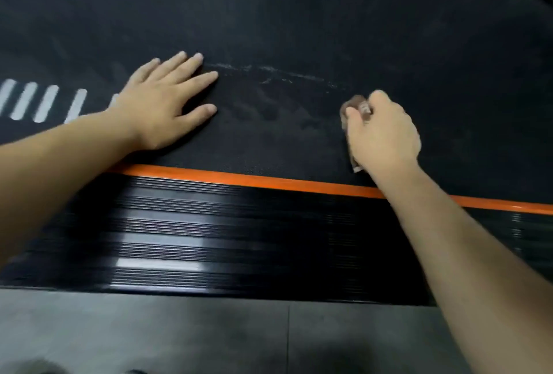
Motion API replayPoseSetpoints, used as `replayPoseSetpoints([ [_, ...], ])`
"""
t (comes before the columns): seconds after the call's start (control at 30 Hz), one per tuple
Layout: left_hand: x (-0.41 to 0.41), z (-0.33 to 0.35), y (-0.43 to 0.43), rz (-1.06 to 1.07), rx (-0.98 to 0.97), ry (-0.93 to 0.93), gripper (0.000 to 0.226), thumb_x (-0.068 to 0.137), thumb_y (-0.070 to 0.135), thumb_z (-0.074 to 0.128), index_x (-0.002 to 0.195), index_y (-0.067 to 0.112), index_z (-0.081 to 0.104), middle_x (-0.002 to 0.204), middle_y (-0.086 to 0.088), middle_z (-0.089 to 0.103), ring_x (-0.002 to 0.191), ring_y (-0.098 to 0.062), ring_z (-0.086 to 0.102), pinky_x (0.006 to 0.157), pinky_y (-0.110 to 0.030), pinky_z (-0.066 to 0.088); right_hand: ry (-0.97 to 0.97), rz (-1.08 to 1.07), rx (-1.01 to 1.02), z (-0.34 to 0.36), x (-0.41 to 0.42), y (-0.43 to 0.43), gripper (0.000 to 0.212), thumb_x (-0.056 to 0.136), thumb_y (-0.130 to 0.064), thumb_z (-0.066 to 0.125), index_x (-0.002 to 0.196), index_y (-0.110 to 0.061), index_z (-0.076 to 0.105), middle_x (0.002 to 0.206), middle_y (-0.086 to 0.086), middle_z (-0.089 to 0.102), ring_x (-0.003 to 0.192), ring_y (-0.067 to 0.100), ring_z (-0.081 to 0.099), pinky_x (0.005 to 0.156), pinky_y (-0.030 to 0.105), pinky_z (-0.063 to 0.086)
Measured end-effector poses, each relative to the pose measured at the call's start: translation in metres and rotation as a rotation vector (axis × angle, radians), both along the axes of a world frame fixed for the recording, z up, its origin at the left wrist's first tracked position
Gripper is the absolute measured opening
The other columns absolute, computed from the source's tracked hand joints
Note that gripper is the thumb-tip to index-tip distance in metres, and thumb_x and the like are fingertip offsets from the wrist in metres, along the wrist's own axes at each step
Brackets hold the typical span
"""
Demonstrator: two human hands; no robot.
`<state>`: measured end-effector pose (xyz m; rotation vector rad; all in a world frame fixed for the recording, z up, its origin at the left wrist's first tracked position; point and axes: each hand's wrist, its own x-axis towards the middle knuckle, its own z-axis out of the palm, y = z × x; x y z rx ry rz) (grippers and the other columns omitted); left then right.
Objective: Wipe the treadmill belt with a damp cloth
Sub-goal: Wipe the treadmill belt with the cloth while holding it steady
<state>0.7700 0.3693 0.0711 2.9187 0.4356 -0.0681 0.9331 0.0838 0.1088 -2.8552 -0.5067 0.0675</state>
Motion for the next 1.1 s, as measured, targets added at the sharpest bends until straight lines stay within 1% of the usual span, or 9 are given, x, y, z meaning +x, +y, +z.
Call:
replayPoseSetpoints([
  [0.07, -0.012, -0.003, 0.013, 0.011, -0.027, -0.003, 0.082, 0.089, 0.074, 0.015, 0.160, 0.036, 0.024, 0.171, 0.003, 0.008, 0.157, -0.016, 0.001, 0.126, -0.041, -0.002, -0.022, 0.011, 0.016, -0.005, -0.024, 0.030, 0.024, 0.098, -0.044, 0.049, 0.107, -0.021, 0.049, 0.109, 0.009, 0.057, 0.097, 0.035, 0.060, 0.070, 0.035, 0.034],
  [0.2, -0.016, -0.004, 0.024, -0.062, -0.033, -0.012, 0.080, 0.091, 0.072, 0.014, 0.161, 0.033, 0.023, 0.170, 0.001, 0.009, 0.157, -0.017, 0.002, 0.127, -0.039, 0.000, 0.036, 0.336, 0.009, -0.006, -0.047, 0.069, 0.024, 0.096, -0.048, 0.051, 0.090, -0.026, 0.042, 0.094, 0.001, 0.051, 0.081, 0.025, 0.048, 0.067, 0.034, 0.034],
  [0.37, -0.018, -0.008, 0.030, -0.098, -0.053, -0.049, 0.077, 0.093, 0.067, 0.014, 0.161, 0.032, 0.024, 0.170, 0.000, 0.009, 0.157, -0.017, 0.002, 0.126, -0.037, -0.002, -0.062, 0.005, 0.020, -0.002, -0.028, 0.071, 0.021, 0.096, -0.045, 0.052, 0.098, -0.024, 0.050, 0.105, 0.009, 0.056, 0.094, 0.034, 0.060, 0.067, 0.034, 0.033],
  [0.5, -0.018, -0.010, 0.030, -0.101, -0.061, -0.089, 0.072, 0.096, 0.062, 0.015, 0.160, 0.031, 0.027, 0.170, -0.001, 0.011, 0.158, -0.019, 0.003, 0.127, -0.041, 0.000, 0.056, 0.396, 0.083, -0.009, -0.077, 0.107, 0.028, 0.092, -0.050, 0.055, 0.082, -0.027, 0.041, 0.089, -0.005, 0.051, 0.076, 0.020, 0.050, 0.062, 0.032, 0.035],
  [0.67, -0.019, -0.011, 0.031, -0.105, -0.092, -0.095, 0.073, 0.095, 0.061, 0.015, 0.160, 0.030, 0.029, 0.170, -0.002, 0.011, 0.158, -0.018, 0.002, 0.127, -0.042, -0.001, -0.035, -0.012, 0.065, -0.005, -0.044, 0.089, 0.026, 0.092, -0.048, 0.056, 0.085, -0.026, 0.043, 0.091, -0.001, 0.049, 0.090, 0.031, 0.058, 0.067, 0.033, 0.033],
  [0.8, -0.023, -0.007, 0.047, -0.203, -0.038, -0.078, 0.076, 0.094, 0.064, 0.013, 0.159, 0.028, 0.031, 0.170, -0.005, 0.015, 0.157, -0.024, 0.010, 0.126, -0.042, 0.006, 0.086, 0.354, 0.145, -0.012, -0.099, 0.126, 0.032, 0.088, -0.048, 0.061, 0.078, -0.025, 0.040, 0.085, -0.005, 0.052, 0.079, 0.021, 0.051, 0.065, 0.034, 0.039],
  [0.9, -0.037, -0.007, 0.073, -0.248, -0.003, -0.066, 0.075, 0.096, 0.067, 0.017, 0.159, 0.028, 0.032, 0.169, -0.006, 0.018, 0.156, -0.026, 0.014, 0.127, -0.045, 0.011, 0.085, 0.237, 0.013, 0.004, -0.071, 0.088, 0.036, 0.088, -0.051, 0.058, 0.074, -0.023, 0.041, 0.082, -0.004, 0.053, 0.080, 0.024, 0.052, 0.064, 0.034, 0.036],
  [1.0, -0.054, -0.010, 0.083, -0.195, -0.016, -0.074, 0.075, 0.096, 0.067, 0.019, 0.159, 0.029, 0.031, 0.169, -0.005, 0.017, 0.157, -0.026, 0.011, 0.127, -0.045, 0.006, -0.018, -0.075, -0.044, 0.005, -0.073, 0.066, 0.030, 0.093, -0.047, 0.052, 0.083, -0.020, 0.041, 0.091, 0.004, 0.057, 0.084, 0.032, 0.055, 0.066, 0.035, 0.034],
  [1.1, -0.061, -0.011, 0.084, -0.197, -0.024, -0.091, 0.074, 0.097, 0.065, 0.022, 0.159, 0.027, 0.033, 0.169, -0.006, 0.019, 0.157, -0.027, 0.013, 0.127, -0.048, 0.007, 0.012, 0.121, 0.024, -0.011, -0.115, 0.111, 0.029, 0.094, -0.046, 0.053, 0.084, -0.025, 0.036, 0.085, -0.002, 0.051, 0.073, 0.025, 0.049, 0.061, 0.032, 0.032],
])
